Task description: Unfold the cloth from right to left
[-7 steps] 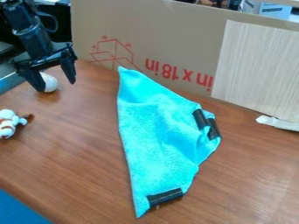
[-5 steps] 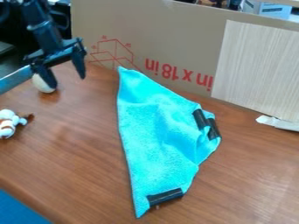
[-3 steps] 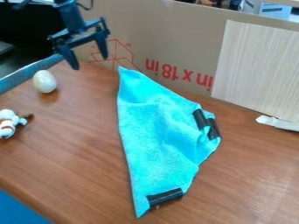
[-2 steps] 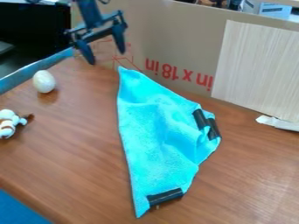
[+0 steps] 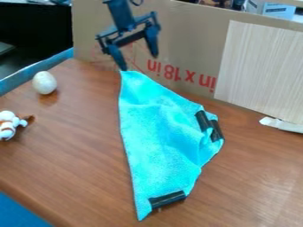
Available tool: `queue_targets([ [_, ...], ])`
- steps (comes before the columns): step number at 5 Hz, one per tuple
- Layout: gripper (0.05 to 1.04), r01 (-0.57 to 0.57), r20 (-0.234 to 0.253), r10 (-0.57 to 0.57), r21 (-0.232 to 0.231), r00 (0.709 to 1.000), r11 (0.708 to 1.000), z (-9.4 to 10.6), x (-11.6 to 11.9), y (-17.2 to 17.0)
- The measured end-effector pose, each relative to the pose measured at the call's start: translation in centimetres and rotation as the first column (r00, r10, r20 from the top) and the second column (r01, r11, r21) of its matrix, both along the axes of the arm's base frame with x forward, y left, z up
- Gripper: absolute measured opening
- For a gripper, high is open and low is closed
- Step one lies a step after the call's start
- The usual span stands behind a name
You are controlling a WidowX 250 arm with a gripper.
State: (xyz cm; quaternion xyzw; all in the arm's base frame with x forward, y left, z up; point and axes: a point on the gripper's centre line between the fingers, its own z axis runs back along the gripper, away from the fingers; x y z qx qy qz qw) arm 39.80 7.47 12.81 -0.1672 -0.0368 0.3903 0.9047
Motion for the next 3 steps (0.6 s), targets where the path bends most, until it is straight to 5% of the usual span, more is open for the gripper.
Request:
queue_targets([
  [3,1.001,0.047,0.073,-0.056,0.121,0.996,0.992,-3.0,-1.4,-7.8],
])
